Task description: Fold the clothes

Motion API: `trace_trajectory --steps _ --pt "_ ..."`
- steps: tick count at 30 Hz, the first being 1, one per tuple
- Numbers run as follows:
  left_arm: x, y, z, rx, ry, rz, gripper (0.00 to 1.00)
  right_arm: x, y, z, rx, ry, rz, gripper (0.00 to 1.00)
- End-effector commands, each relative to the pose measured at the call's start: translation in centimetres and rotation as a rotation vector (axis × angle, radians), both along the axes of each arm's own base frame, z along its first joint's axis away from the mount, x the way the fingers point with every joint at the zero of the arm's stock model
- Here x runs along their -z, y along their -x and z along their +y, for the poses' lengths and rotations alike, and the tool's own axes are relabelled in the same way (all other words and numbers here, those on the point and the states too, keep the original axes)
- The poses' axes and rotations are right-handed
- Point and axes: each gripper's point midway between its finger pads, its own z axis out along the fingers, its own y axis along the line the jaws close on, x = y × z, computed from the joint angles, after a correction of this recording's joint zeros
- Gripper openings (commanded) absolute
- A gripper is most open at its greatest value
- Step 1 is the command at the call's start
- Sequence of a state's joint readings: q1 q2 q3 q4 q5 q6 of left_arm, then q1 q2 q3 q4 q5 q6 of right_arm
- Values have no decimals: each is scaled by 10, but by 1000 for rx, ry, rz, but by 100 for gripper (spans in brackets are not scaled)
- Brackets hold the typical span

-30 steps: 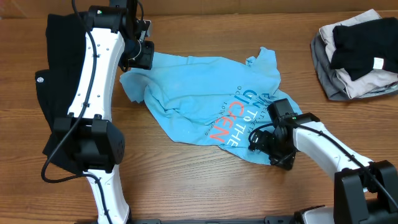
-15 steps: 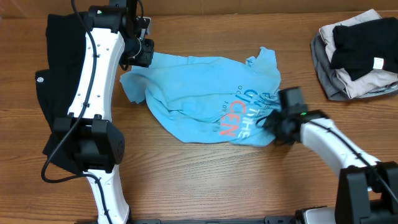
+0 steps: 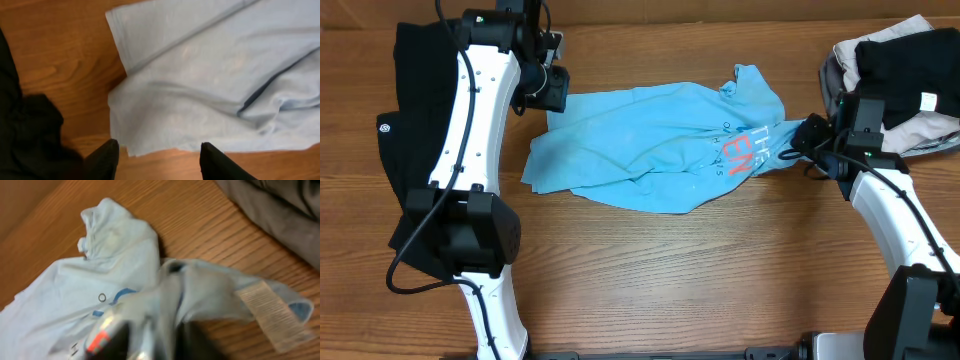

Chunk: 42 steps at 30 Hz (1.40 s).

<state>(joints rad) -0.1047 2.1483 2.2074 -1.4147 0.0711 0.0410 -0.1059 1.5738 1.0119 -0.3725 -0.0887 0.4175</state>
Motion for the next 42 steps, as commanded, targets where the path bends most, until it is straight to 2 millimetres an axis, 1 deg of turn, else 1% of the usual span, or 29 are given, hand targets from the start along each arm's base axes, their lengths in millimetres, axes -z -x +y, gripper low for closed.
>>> trace_trajectory --steps 1,2,3,6,10,13,15,19,23,27,31,34,37,39,42 --pt "-11 15 2 47 -12 21 55 -11 -6 9 -73 -10 -36 88" --pt "-10 22 3 52 -15 49 54 -11 -5 16 -99 -41 -36 96" --pt "-9 28 3 52 -18 75 54 -12 -4 22 -120 -67 -36 100" --pt "-3 44 4 52 -17 144 52 -13 1 39 -181 -153 -27 100" --pt "14 56 -1 58 4 212 46 -10 11 51 -203 -227 14 100" --pt "40 66 -3 56 0 273 42 -5 18 53 -204 -240 49 100" --pt "57 71 -4 30 -1 304 37 -3 21 54 -202 -243 65 100" --pt "94 82 -2 -37 -4 355 22 -1 23 53 -199 -242 77 100" --pt "118 87 0 -67 -8 363 16 -1 23 53 -200 -242 76 100" --pt "138 88 2 -74 -19 349 18 -1 23 53 -201 -240 77 100" --pt "160 94 12 -77 -72 344 23 3 25 48 -180 -215 93 100" --pt "170 97 18 -82 -101 338 23 6 27 44 -165 -197 107 100" --pt "173 95 21 -83 -122 325 25 6 27 44 -165 -192 109 100" --pt "173 91 24 -84 -139 304 29 6 27 44 -164 -193 109 100" --pt "174 82 27 -86 -155 269 41 6 27 44 -164 -193 109 100"
